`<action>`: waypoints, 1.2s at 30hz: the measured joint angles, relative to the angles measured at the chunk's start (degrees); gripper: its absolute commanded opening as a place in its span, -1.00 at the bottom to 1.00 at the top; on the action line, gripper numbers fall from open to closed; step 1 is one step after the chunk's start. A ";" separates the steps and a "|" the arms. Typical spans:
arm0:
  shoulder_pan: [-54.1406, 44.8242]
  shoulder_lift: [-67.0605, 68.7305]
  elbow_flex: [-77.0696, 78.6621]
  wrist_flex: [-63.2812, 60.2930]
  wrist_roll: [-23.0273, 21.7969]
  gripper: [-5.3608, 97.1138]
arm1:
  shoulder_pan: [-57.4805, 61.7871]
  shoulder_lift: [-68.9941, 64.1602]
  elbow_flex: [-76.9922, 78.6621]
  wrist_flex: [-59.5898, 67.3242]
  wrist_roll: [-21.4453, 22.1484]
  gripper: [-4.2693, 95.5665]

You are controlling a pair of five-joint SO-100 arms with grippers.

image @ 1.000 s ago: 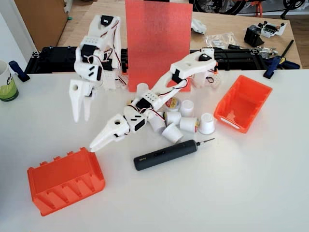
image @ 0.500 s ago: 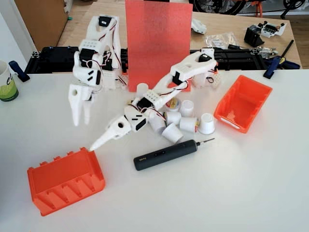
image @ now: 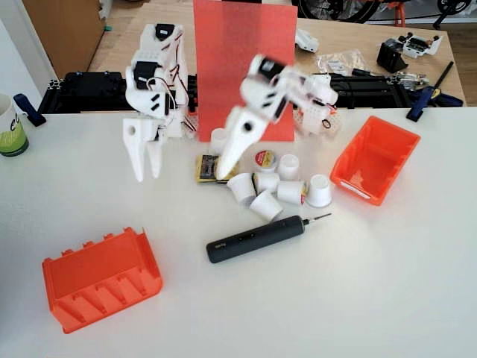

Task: Sort the coffee pods, blue into left, red into right

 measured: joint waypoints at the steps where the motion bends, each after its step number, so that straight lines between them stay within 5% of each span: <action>1: 0.00 0.88 0.00 1.23 0.09 -0.49 | -0.97 5.80 2.99 3.34 -0.18 -0.49; 4: 0.09 2.72 0.00 2.37 0.44 -0.49 | -5.71 27.86 22.24 5.01 6.68 -0.51; 7: -1.14 3.16 3.08 -2.55 2.72 -0.55 | -10.37 54.23 48.96 -7.38 13.18 -0.48; 11: -2.29 2.20 10.02 -16.26 3.16 -0.56 | -9.67 78.75 85.17 -36.30 7.73 -0.48; 16: -3.87 -1.41 11.43 -26.28 3.87 -0.57 | -12.74 81.39 122.78 -48.69 8.79 -0.46; 23: -5.10 -9.14 12.39 -38.58 2.81 -0.57 | -16.44 87.01 139.48 -61.17 10.81 -0.46; 36: -5.36 -33.05 9.05 -58.10 6.24 -0.56 | -17.67 97.56 141.24 -54.40 9.49 -0.45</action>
